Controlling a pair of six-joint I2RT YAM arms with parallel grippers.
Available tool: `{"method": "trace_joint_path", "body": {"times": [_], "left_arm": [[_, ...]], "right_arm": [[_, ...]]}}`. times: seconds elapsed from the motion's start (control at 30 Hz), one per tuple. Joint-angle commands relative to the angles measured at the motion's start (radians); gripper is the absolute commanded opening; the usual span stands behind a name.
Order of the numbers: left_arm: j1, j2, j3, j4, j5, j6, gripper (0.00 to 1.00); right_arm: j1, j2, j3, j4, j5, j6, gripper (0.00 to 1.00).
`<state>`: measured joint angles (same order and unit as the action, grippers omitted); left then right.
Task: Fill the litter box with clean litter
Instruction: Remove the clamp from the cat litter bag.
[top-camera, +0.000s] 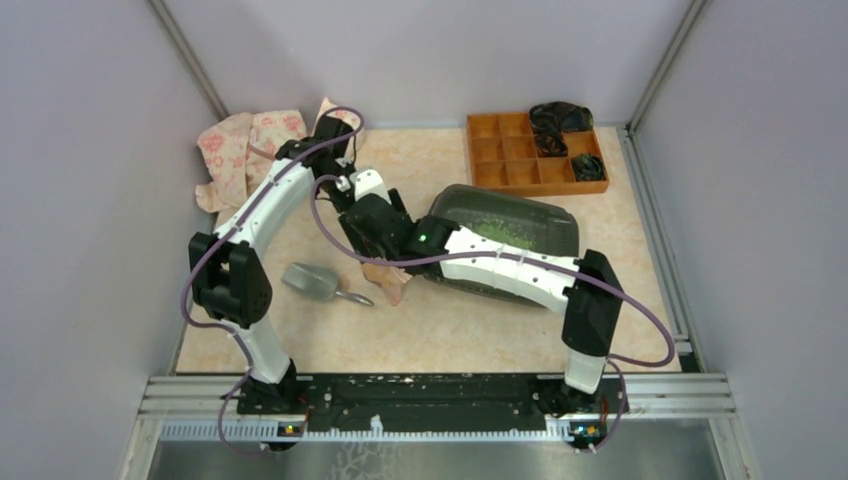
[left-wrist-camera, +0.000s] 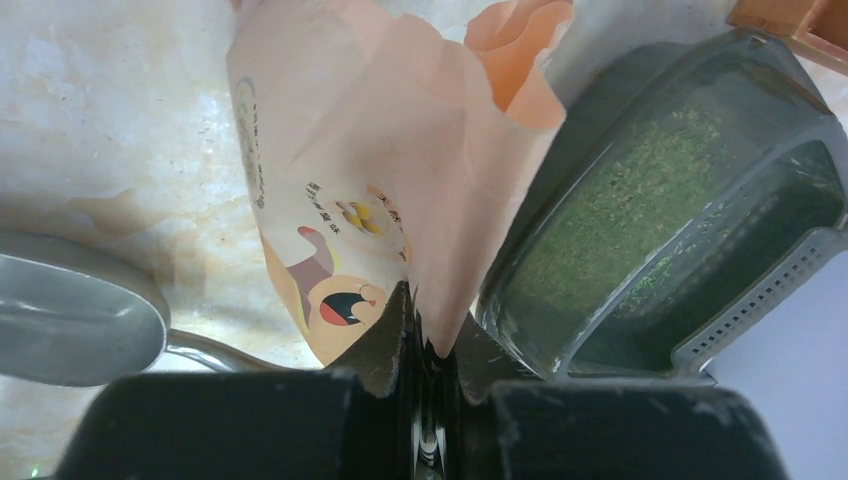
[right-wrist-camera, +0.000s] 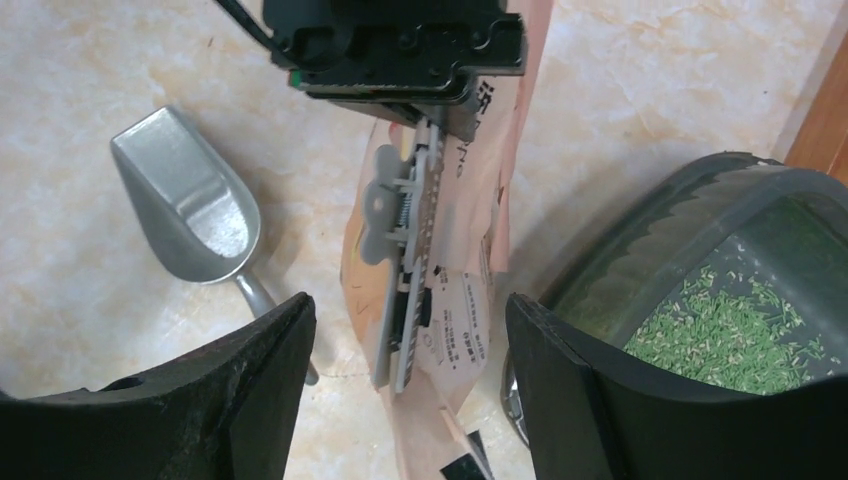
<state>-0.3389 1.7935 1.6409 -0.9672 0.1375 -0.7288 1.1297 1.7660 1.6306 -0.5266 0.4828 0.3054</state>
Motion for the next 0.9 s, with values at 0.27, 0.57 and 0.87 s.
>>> {"method": "trace_joint_path", "body": {"times": [0.27,0.57,0.87], "left_arm": [[0.001,-0.02,0.04,-0.065,-0.023,0.003,0.0],[0.0,-0.007,0.043,-0.065,-0.014,-0.002,0.0],[0.0,-0.005,0.046,-0.064,-0.011,-0.007,0.0]], "right_arm": [[0.0,0.038,0.01,0.143,0.068,-0.065,0.58],[0.001,0.065,0.019,0.152,0.021,-0.075,0.54],[0.0,0.091,0.033,0.166,0.041,-0.089,0.45]]}}
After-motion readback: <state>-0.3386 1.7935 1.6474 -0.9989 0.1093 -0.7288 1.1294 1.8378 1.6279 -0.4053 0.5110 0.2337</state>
